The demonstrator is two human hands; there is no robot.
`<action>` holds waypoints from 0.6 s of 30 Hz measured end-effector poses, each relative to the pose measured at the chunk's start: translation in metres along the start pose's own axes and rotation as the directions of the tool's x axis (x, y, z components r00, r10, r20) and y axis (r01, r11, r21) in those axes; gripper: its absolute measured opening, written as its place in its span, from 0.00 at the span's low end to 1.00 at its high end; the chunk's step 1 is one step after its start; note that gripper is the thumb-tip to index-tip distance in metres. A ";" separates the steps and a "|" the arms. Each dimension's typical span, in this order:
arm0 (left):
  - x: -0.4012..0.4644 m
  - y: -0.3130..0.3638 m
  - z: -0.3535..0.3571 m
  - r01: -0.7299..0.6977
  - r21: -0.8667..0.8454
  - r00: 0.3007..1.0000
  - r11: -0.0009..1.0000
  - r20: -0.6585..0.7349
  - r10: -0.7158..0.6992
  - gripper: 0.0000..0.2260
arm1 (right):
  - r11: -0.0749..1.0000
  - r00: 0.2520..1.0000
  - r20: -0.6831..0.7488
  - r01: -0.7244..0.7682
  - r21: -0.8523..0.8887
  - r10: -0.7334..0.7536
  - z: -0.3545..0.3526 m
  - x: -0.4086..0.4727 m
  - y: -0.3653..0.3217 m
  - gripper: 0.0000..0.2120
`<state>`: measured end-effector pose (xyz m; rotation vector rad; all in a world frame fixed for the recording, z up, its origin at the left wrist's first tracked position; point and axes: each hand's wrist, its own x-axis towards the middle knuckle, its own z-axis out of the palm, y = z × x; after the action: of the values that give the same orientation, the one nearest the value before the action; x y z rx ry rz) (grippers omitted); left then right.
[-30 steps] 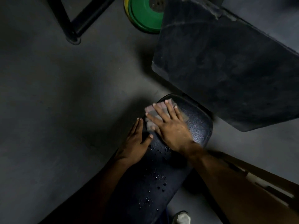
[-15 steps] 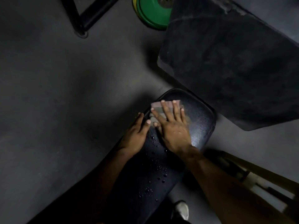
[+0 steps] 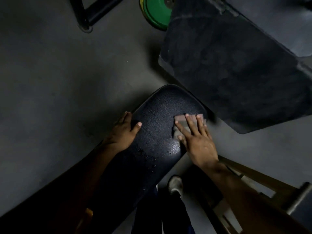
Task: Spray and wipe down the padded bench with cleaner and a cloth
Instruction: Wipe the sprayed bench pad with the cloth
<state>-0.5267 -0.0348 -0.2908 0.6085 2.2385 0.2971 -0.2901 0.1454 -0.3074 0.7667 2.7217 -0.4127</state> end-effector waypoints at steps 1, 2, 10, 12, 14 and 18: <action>-0.003 -0.006 0.001 0.054 -0.005 0.998 0.999 -0.012 -0.054 0.34 | 0.999 1.000 -0.010 -0.029 0.015 0.029 -0.002 0.011 -0.004 0.26; -0.008 -0.012 0.002 0.109 -0.010 0.994 0.994 -0.024 -0.109 0.34 | 0.998 0.999 -0.006 -0.048 0.032 0.048 -0.002 0.021 -0.013 0.26; -0.048 -0.036 0.027 0.124 -0.012 0.980 0.992 -0.155 -0.124 0.34 | 0.922 0.922 0.044 0.386 -0.032 -0.384 0.036 -0.020 -0.092 0.27; -0.052 -0.034 0.028 0.135 -0.027 0.977 0.990 -0.162 -0.138 0.34 | 0.891 0.893 0.036 0.450 -0.060 -0.448 0.041 -0.041 -0.077 0.26; -0.055 -0.036 0.031 0.142 -0.022 0.974 0.990 -0.174 -0.143 0.35 | 0.861 0.868 0.049 0.496 -0.116 -0.494 0.039 -0.054 -0.051 0.26; -0.061 -0.038 0.036 0.165 -0.025 0.967 0.986 -0.195 -0.167 0.37 | 0.865 0.884 0.097 0.467 -0.183 -0.457 0.021 -0.042 -0.008 0.26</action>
<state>-0.4775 -0.0984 -0.2910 0.3979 2.4595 0.2916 -0.2564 0.1124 -0.3109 0.0373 2.8236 -0.2391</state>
